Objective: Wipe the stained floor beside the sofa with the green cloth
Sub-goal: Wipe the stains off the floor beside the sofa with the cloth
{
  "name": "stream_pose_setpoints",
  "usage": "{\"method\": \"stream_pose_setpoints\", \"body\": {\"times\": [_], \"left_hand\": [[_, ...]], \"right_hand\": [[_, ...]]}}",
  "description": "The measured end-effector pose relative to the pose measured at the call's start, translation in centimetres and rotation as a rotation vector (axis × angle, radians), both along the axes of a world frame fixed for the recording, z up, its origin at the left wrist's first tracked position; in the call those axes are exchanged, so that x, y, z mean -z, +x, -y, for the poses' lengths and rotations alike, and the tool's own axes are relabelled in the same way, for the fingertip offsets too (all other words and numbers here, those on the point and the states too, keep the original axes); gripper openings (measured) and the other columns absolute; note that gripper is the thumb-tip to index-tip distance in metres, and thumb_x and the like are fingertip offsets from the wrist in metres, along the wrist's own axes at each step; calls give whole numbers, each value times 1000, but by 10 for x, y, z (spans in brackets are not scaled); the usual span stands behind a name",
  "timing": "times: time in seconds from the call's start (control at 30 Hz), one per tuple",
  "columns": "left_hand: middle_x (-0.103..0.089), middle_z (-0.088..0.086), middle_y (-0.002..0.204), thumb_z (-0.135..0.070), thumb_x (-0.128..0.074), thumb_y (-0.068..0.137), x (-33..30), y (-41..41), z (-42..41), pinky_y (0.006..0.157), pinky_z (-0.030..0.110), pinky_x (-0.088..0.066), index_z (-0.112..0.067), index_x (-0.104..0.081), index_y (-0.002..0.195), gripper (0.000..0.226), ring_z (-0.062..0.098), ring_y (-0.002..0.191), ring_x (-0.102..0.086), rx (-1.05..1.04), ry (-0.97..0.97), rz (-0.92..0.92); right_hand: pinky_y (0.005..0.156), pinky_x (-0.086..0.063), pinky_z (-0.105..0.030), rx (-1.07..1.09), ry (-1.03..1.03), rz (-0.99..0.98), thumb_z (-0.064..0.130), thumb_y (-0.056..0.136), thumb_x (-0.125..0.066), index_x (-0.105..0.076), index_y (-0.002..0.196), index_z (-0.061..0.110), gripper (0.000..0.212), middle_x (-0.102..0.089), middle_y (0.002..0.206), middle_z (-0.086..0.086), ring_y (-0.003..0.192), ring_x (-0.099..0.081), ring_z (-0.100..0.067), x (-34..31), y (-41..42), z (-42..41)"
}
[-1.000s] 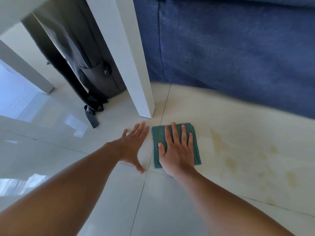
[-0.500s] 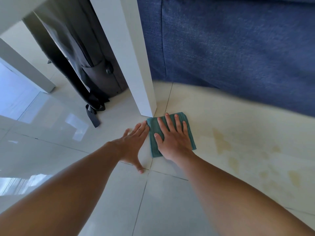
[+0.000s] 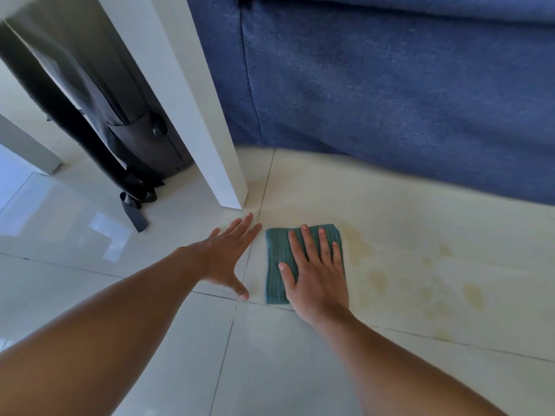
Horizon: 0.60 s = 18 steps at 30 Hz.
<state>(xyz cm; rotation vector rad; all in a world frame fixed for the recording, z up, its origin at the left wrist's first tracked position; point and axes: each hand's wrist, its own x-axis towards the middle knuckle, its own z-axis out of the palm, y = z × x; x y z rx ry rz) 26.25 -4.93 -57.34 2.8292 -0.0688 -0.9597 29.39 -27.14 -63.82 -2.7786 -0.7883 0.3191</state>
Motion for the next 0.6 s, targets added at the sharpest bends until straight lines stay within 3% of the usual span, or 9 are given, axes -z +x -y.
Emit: {"method": "stream_pose_setpoints", "body": {"times": [0.13,0.33,0.47,0.6], "left_hand": [[35,1,157,-77,-67,65,3,4,8,119,54,2,-25,22,152,135,22,146,25,21,25,-15],[25,3,162,-70,-34,91,14,33,47,120,55,-3,-23,12,155,92,23,149,17,31,39,156],[20,2,163,-76,-16,87,38,46,92,119,60,-4,-22,7,156,90,24,150,15,-33,31,296],[19,2,164,-83,4,78,47,50,103,118,62,-5,-20,7,155,100,24,150,15,42,70,319]], "right_hand": [[126,7,-46,14,-9,-7,61,101,-8,-1,163,33,69,8,172,6,157,16,-21,-2,-22,21],[124,11,-45,8,24,-39,62,102,-15,-2,162,35,68,12,171,10,154,25,-16,-10,-38,53],[124,3,-45,87,15,-23,62,103,-22,-10,162,36,66,0,172,10,158,10,-18,-7,-46,102],[125,0,-45,228,-76,14,63,101,-18,-8,162,37,67,0,172,11,158,9,-17,-4,-41,183]]}}
